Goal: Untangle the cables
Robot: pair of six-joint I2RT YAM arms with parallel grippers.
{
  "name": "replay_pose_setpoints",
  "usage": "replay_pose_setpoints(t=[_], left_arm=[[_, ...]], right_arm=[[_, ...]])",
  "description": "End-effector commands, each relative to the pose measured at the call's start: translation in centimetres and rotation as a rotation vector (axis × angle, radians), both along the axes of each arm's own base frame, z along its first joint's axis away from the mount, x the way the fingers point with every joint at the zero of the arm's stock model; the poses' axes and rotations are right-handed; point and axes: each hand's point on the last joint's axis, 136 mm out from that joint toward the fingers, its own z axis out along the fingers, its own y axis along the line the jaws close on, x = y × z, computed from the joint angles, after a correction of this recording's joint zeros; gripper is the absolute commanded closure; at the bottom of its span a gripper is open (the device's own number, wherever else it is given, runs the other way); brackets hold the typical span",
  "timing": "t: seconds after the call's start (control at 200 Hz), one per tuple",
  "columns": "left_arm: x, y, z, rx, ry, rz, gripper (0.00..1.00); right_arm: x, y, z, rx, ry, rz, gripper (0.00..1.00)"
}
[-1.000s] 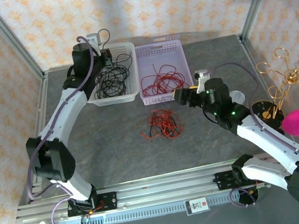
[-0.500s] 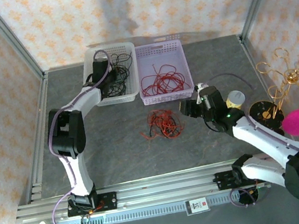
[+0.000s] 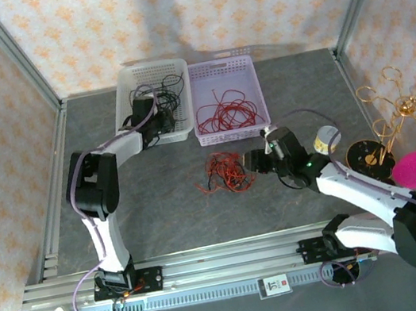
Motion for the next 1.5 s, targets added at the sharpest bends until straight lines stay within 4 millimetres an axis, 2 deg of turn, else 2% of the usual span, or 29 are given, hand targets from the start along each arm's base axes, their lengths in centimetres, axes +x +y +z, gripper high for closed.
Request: replay_pose_setpoints(t=[0.0,0.11,0.115,0.24,0.37,0.425,0.5,0.606,0.696,0.806,0.886,0.991,1.121,1.271,1.371,1.496], left_arm=[[-1.8,0.5,6.3,-0.027,-0.138,-0.003,0.48],[-5.6,1.0,8.0,-0.038,-0.165,-0.006,0.39],[-6.0,0.9,7.5,-0.035,-0.153,-0.009,0.39],[-11.6,-0.6,7.7,-0.032,-0.179,-0.067,0.36],[-15.2,-1.6,8.0,0.025,-0.177,-0.134,0.32],[-16.5,-3.1,8.6,0.019,-0.177,-0.216,0.35],[-18.8,-6.3,8.7,-0.005,-0.171,-0.348,0.42],[-21.8,-9.8,6.9,-0.035,-0.127,-0.456,0.46],[-23.9,-12.3,5.1,-0.045,-0.085,-0.536,0.44],[-24.4,-13.2,3.0,-0.016,-0.025,-0.552,0.43],[-24.1,-13.4,1.8,0.002,0.010,-0.545,0.48],[-23.6,-14.0,1.2,0.007,0.035,-0.547,0.55],[-23.4,-14.7,-0.1,0.024,0.074,-0.554,0.52],[-23.4,-16.0,0.1,0.033,0.083,-0.571,0.50],[-23.0,-16.2,0.1,0.034,0.082,-0.550,0.63],[-22.3,-15.8,0.2,0.062,0.080,-0.503,0.89]], right_arm=[[0.3,1.1,1.3,0.044,0.001,-0.021,0.52],[0.2,0.5,1.2,0.050,0.006,-0.069,0.52],[0.1,0.5,1.2,0.048,0.006,-0.071,0.52],[0.4,-1.5,1.4,-0.014,-0.014,-0.153,0.52],[0.8,-2.4,2.2,-0.046,-0.038,-0.193,0.51],[1.0,-2.4,2.7,-0.044,-0.041,-0.201,0.51],[1.1,-2.4,3.0,-0.049,-0.037,-0.203,0.50],[1.0,-3.1,2.7,-0.075,-0.022,-0.233,0.51],[0.4,-3.8,2.4,-0.077,-0.012,-0.261,0.51],[-0.3,-4.4,2.2,-0.041,-0.018,-0.282,0.51],[-1.0,-4.8,2.0,-0.020,-0.017,-0.293,0.51],[-1.7,-4.8,1.9,0.008,-0.008,-0.286,0.51],[-2.3,-4.5,1.8,0.029,0.010,-0.265,0.51],[-2.5,-4.4,1.2,0.025,0.011,-0.250,0.51],[-2.4,-4.3,1.0,0.011,0.007,-0.238,0.51],[-2.3,-4.0,1.1,0.000,0.003,-0.212,0.51]])
